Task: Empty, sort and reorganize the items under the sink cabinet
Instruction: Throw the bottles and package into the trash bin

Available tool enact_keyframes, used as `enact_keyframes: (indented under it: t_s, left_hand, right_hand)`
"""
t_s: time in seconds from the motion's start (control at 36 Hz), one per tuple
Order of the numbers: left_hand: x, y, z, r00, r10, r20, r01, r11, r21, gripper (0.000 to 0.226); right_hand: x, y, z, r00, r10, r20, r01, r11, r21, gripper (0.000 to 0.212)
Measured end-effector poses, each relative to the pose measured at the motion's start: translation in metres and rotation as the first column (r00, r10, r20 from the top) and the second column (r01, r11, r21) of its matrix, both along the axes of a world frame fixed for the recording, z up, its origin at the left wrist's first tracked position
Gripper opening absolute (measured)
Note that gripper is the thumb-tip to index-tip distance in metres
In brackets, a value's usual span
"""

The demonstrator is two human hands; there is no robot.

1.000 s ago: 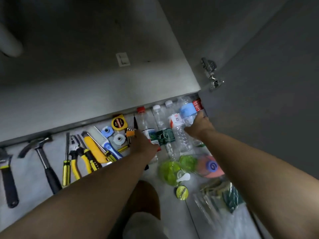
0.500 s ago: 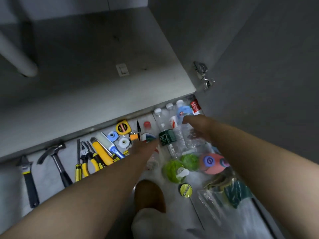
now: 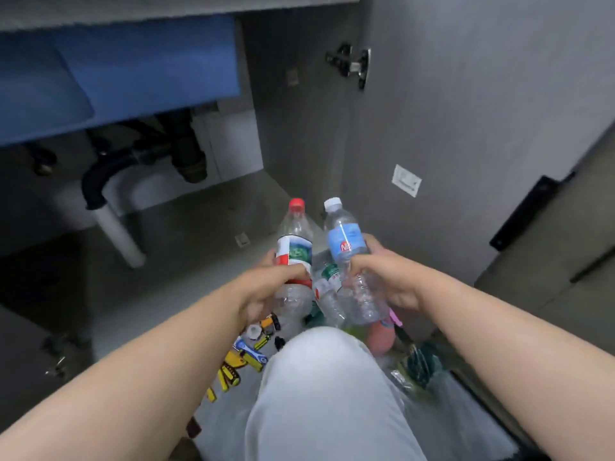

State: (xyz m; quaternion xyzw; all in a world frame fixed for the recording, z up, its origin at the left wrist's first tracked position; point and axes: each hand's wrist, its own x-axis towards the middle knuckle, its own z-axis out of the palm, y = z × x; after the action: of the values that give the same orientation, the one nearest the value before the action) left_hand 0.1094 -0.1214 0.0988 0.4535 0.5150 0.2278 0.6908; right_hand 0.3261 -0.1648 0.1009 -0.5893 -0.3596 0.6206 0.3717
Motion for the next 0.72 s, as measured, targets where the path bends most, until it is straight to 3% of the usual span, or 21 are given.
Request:
enact_keyframes:
  t_s: [0.14, 0.19, 0.28, 0.39, 0.47, 0.58, 0.72]
  left_hand:
    - [0.041, -0.033, 0.058, 0.979, -0.148, 0.14, 0.133, 0.985, 0.114, 0.062]
    - [0.063, -0.049, 0.075, 0.961, -0.227, 0.158, 0.201, 0.966, 0.164, 0.068]
    - [0.095, -0.079, 0.087, 0.925, -0.328, 0.191, 0.287, 0.934, 0.211, 0.053]
    - [0.131, -0.124, 0.084, 0.935, -0.298, 0.193, 0.273, 0.951, 0.148, 0.056]
    - [0.145, -0.154, 0.067, 0.913, -0.365, 0.181, 0.351, 0.931, 0.105, 0.053]
    - [0.148, -0.179, 0.036, 0.889, -0.435, 0.142, 0.423, 0.9, 0.103, 0.034]
    - [0.156, -0.192, 0.03, 0.861, -0.486, 0.151, 0.473, 0.873, 0.119, 0.041]
  right_hand:
    - [0.015, -0.053, 0.044, 0.994, -0.102, -0.046, 0.108, 0.983, 0.152, 0.045]
    - [0.024, -0.076, 0.057, 0.989, -0.151, -0.014, 0.15, 0.966, 0.212, 0.051]
    - [0.041, -0.111, 0.07, 0.961, -0.271, -0.055, 0.275, 0.914, 0.3, 0.051]
    - [0.07, -0.165, 0.071, 0.908, -0.408, -0.101, 0.42, 0.872, 0.251, 0.059]
    - [0.093, -0.212, 0.057, 0.881, -0.472, -0.031, 0.467, 0.859, 0.211, 0.059]
    - [0.117, -0.276, 0.032, 0.85, -0.515, 0.111, 0.493, 0.853, 0.173, 0.049]
    - [0.141, -0.343, -0.001, 0.799, -0.487, 0.353, 0.497, 0.865, 0.069, 0.048]
